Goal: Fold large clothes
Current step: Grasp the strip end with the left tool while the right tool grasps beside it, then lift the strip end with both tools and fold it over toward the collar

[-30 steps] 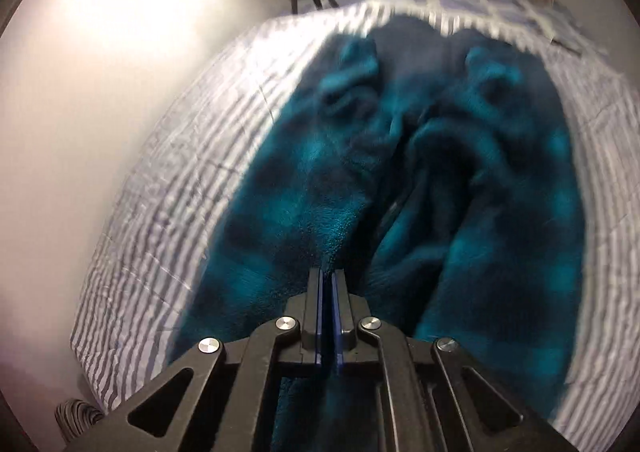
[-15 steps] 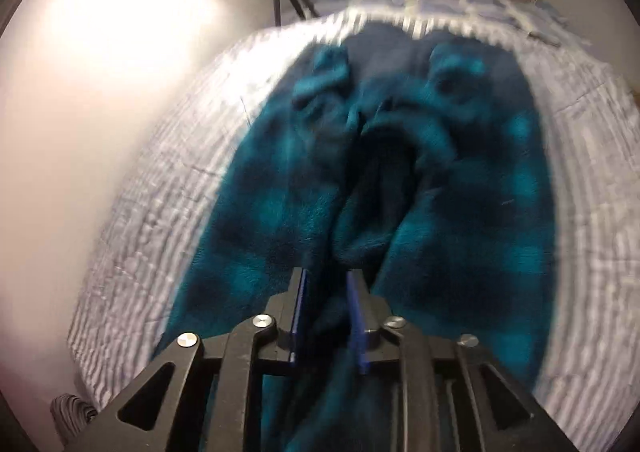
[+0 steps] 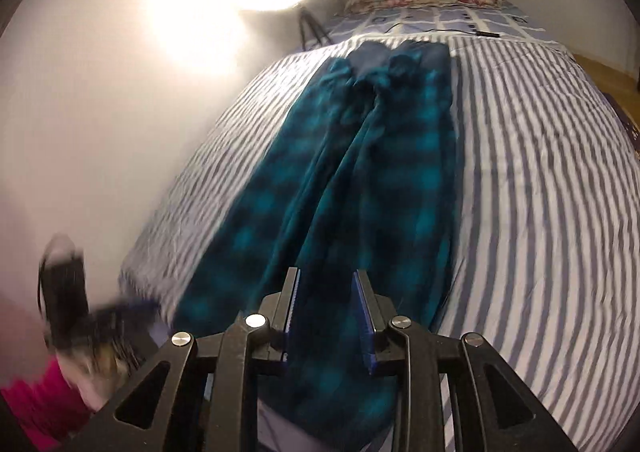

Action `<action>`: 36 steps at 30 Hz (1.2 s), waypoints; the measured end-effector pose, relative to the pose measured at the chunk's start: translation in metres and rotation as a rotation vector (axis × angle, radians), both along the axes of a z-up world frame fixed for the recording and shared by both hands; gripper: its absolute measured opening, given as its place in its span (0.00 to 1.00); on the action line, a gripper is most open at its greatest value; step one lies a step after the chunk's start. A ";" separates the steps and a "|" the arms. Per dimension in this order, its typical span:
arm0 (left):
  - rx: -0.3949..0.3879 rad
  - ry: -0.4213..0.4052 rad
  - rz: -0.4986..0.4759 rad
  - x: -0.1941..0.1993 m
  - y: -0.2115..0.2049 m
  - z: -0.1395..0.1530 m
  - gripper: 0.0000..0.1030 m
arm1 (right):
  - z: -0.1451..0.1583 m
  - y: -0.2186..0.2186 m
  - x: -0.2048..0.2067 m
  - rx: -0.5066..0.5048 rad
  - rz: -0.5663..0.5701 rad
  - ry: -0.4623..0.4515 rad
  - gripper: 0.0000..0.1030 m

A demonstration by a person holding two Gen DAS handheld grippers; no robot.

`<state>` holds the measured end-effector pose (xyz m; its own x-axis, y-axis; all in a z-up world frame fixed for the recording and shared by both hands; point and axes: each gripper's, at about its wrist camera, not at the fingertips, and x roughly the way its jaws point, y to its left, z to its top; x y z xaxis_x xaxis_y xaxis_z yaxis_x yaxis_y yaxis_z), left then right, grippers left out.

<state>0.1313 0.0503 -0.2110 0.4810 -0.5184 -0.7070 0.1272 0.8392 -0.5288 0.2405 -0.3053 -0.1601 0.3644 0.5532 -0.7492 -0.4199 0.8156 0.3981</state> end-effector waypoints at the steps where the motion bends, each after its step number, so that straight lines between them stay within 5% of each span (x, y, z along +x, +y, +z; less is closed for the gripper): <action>1: 0.004 0.007 0.002 0.001 0.001 -0.004 0.40 | -0.009 0.007 -0.006 0.010 0.014 0.012 0.26; 7: -0.003 0.077 0.028 0.006 -0.008 -0.033 0.41 | -0.068 0.052 -0.043 -0.055 0.151 0.079 0.22; 14: -0.062 0.121 0.077 0.006 0.002 -0.047 0.45 | -0.035 0.025 -0.056 -0.031 0.165 0.012 0.23; 20: -0.105 0.130 0.113 0.010 0.015 -0.047 0.53 | -0.019 -0.048 -0.045 -0.011 -0.026 0.000 0.59; 30: -0.197 0.187 0.018 0.005 0.005 -0.058 0.51 | -0.093 -0.089 -0.017 0.221 -0.053 0.313 0.57; 32: -0.209 0.210 -0.016 0.005 -0.001 -0.062 0.39 | -0.100 -0.086 -0.017 0.285 -0.032 0.323 0.54; 36: -0.223 0.232 -0.026 0.007 -0.008 -0.064 0.30 | -0.115 -0.081 -0.017 0.367 -0.010 0.358 0.43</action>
